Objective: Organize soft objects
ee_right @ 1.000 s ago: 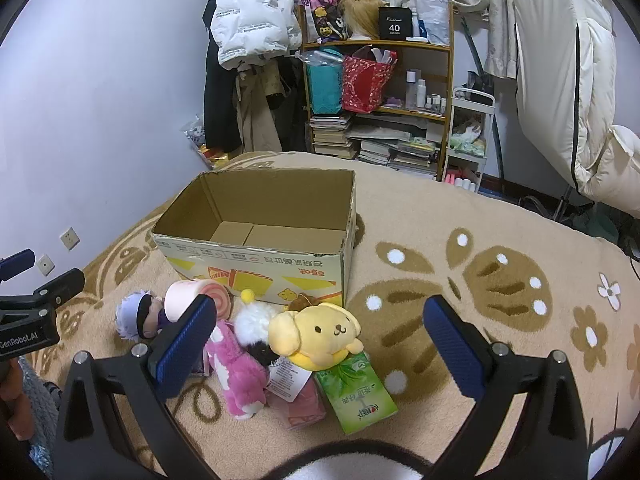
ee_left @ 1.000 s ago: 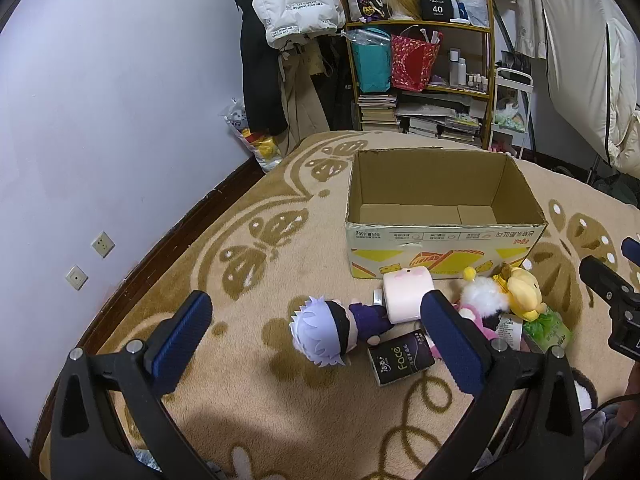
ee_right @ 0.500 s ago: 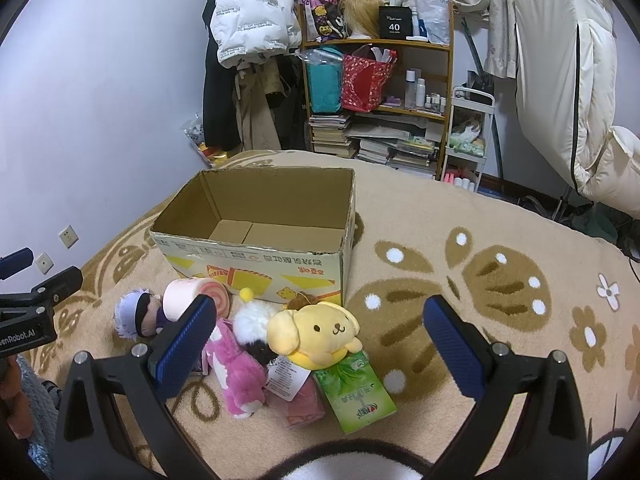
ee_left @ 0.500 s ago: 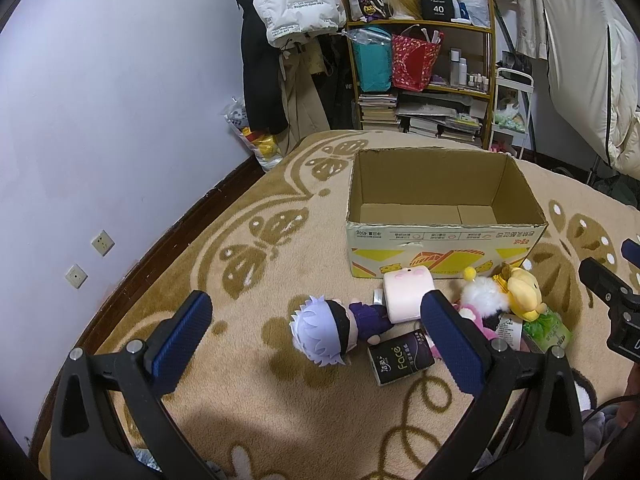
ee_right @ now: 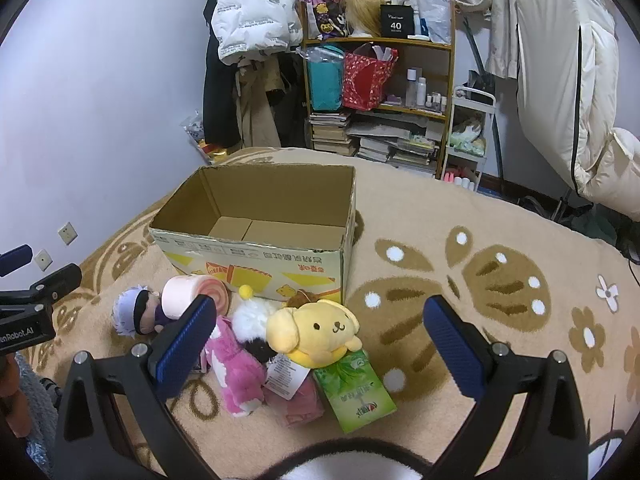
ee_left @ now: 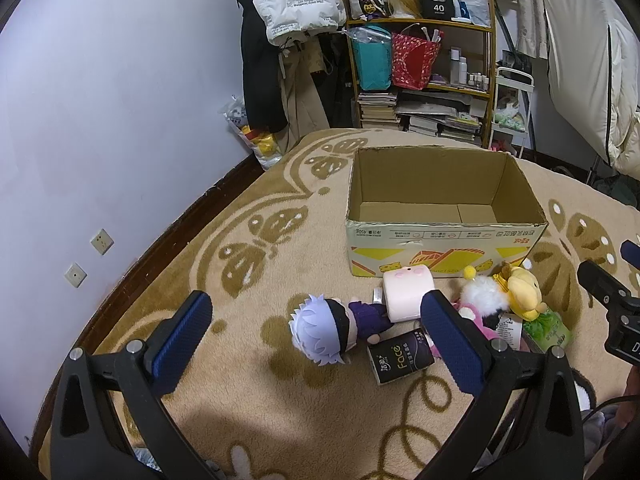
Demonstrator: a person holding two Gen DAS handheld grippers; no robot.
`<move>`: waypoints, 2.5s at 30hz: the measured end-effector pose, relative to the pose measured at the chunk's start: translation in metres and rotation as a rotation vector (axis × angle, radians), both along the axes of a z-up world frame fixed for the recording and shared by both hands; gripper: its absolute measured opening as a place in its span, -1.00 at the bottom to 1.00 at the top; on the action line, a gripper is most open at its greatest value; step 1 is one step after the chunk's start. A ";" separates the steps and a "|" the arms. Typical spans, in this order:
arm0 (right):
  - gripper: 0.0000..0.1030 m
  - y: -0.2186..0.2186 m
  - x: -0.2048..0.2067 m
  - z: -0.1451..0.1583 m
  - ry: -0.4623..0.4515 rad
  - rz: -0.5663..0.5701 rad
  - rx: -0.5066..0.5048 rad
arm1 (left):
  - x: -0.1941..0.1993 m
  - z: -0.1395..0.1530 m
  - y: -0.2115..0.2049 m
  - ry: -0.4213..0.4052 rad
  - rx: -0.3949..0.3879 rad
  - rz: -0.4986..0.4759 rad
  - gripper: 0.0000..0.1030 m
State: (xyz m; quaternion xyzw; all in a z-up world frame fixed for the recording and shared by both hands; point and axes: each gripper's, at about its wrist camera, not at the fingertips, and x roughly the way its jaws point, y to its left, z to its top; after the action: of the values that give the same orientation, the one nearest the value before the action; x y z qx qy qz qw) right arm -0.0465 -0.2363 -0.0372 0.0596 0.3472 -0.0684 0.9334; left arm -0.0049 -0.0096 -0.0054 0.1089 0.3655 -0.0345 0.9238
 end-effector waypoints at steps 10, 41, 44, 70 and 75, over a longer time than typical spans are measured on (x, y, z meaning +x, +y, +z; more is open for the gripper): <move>1.00 -0.002 0.000 -0.003 0.008 0.001 -0.001 | -0.001 -0.001 0.000 0.001 0.001 0.000 1.00; 1.00 -0.011 0.002 -0.002 0.024 -0.027 0.024 | 0.007 -0.010 0.004 0.048 -0.017 0.019 1.00; 1.00 -0.012 0.005 -0.002 0.026 -0.027 0.026 | 0.009 -0.014 0.003 0.066 -0.014 0.020 1.00; 1.00 -0.023 0.058 -0.034 0.122 -0.041 0.097 | 0.079 -0.031 0.004 0.188 -0.148 0.064 1.00; 0.93 -0.025 0.068 -0.050 0.169 -0.043 0.113 | 0.091 -0.046 -0.004 0.239 -0.125 0.064 1.00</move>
State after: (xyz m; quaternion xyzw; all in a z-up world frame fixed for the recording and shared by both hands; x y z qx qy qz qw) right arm 0.0211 -0.2617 -0.0874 0.1137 0.4267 -0.0734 0.8942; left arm 0.0862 -0.0139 -0.0513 0.0344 0.4733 -0.0404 0.8793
